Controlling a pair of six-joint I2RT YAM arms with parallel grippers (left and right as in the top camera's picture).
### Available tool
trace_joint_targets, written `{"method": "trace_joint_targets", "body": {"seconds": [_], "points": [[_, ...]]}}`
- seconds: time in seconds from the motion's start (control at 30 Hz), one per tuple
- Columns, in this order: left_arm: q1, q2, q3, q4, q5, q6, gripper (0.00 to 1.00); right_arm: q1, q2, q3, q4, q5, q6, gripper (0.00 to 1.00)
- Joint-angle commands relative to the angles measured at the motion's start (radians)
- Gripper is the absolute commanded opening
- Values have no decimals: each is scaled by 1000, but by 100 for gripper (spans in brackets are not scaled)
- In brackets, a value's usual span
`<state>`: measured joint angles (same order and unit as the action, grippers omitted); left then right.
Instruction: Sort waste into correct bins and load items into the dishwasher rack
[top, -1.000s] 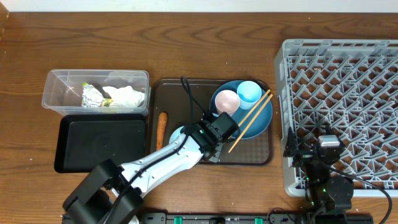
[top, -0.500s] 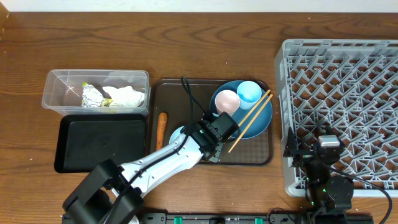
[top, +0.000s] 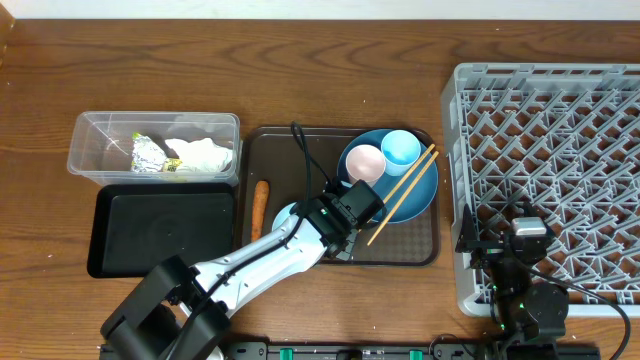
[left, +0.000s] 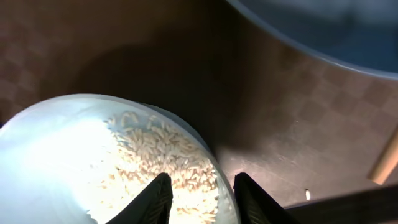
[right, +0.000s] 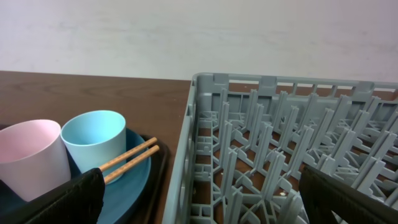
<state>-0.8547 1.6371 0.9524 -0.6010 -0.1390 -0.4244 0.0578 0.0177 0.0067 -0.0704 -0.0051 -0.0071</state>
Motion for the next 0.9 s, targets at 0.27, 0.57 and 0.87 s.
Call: {"method": "trace_joint_targets", "body": {"seconds": [0.27, 0.57, 0.87], "points": [[-1, 12, -6, -3, -132, 5, 36, -11, 0, -1, -4, -3, 13, 99], [5, 12, -6, -3, -200, 4, 37, -11, 0, -1, -4, -3, 13, 99], [7, 12, -6, -11, -89, -42, 47, -11, 0, -1, -4, -3, 13, 99]]}}
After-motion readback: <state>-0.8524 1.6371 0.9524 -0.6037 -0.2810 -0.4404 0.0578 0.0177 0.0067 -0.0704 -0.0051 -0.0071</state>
